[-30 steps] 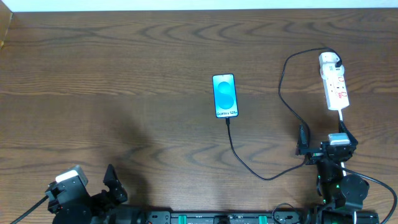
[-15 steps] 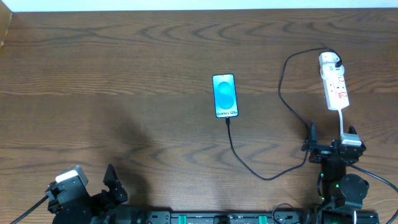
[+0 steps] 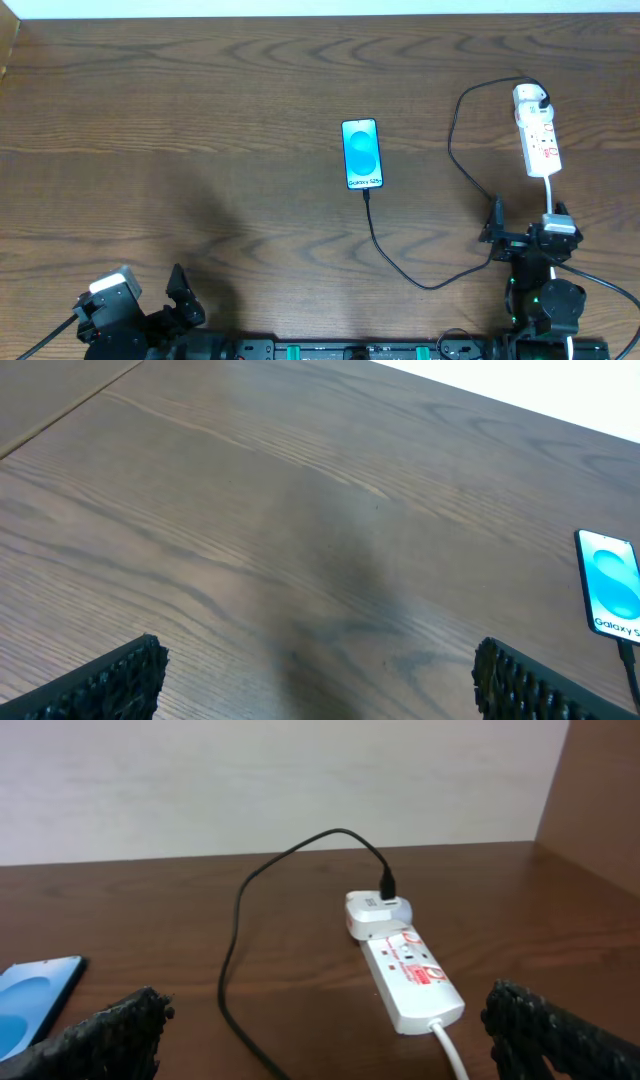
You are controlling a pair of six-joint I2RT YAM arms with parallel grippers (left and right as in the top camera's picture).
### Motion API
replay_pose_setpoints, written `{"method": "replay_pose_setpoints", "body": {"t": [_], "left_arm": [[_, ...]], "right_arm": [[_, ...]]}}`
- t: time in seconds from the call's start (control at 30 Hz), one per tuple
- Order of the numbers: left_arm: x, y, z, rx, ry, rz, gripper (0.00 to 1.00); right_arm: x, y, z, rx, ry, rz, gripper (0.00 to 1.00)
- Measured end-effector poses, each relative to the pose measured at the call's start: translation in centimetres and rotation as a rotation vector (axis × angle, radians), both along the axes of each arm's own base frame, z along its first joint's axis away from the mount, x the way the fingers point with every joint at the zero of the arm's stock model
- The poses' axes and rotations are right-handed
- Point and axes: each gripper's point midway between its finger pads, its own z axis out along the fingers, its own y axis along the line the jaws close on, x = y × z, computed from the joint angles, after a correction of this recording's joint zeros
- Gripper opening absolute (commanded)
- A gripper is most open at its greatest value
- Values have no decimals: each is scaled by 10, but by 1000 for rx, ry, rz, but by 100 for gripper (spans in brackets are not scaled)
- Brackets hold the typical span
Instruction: Plug charger to phone and switch on socket
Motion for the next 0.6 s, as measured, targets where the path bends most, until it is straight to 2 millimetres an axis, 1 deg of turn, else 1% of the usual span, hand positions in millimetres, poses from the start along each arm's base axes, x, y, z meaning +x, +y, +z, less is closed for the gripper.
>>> {"method": "replay_pose_setpoints", "body": {"t": [0.23, 0.6], "left_arm": [[0, 0, 0, 0, 0, 0, 98], [0, 0, 0, 0, 0, 0, 98]], "right_arm": [[1, 7, 0, -5, 0, 27, 99], [1, 8, 0, -5, 0, 30, 99]]}}
